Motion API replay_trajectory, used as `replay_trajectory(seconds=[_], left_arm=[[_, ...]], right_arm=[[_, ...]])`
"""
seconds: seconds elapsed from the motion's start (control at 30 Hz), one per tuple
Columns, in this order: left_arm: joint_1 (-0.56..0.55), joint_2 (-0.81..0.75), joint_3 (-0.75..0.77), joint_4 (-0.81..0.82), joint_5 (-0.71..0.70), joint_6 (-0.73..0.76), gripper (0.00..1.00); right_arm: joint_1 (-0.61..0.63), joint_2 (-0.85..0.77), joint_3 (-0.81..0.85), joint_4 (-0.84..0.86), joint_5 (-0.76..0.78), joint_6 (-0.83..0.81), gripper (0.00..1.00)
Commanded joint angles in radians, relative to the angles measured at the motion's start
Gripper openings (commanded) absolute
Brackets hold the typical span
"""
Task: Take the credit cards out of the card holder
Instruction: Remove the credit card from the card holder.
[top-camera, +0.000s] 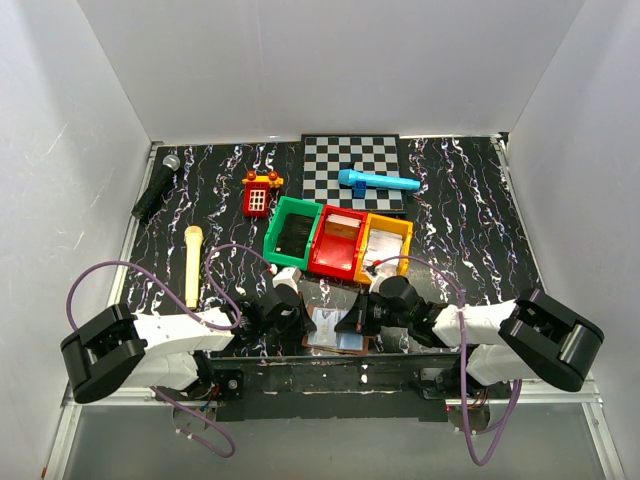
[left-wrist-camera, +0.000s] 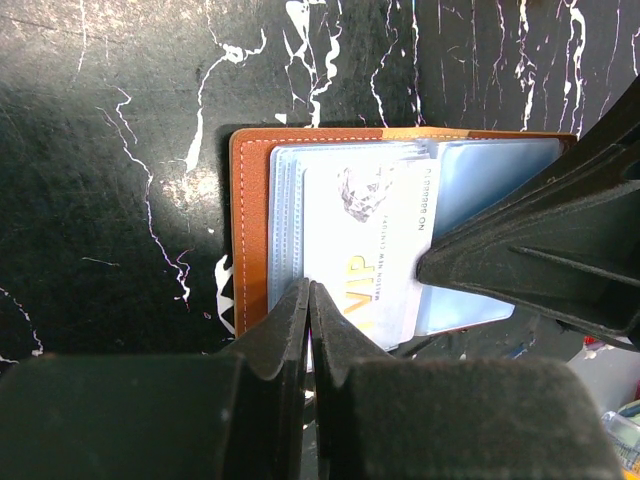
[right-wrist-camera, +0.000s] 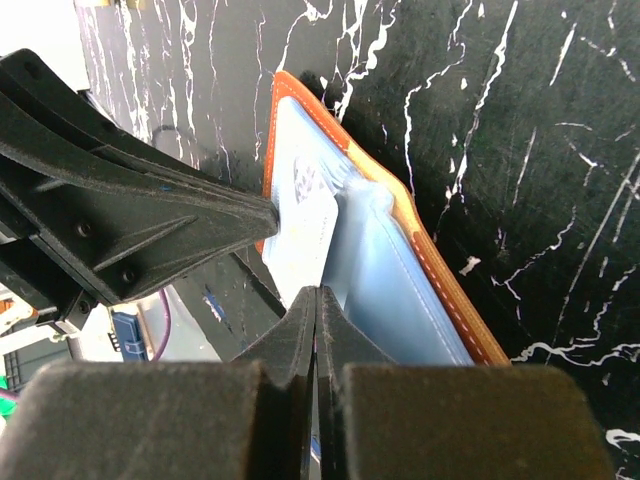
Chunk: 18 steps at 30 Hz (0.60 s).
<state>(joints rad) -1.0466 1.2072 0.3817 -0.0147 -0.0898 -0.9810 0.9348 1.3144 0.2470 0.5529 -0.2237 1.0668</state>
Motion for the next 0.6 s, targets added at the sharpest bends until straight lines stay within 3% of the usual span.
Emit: replay_trajectory(seconds=[0.0,0.37,0.57], left_arm=[[-0.003,0.035,-0.05,-0.142,-0.021,0.013,0.0],[-0.003,0.0,-0.058,-0.143,-0.028,0.021,0.0],[-0.003,0.038,-0.05,-0.128,-0.015,0.024,0.0]], right_arm=[[-0.019,-0.027,0.012,0.016,-0.02,-0.016,0.01],[-0.047,-0.026,0.089,-0.131,-0.043,-0.088,0.01],[-0.054,-0.023,0.084,-0.111,-0.058,-0.085,0.01]])
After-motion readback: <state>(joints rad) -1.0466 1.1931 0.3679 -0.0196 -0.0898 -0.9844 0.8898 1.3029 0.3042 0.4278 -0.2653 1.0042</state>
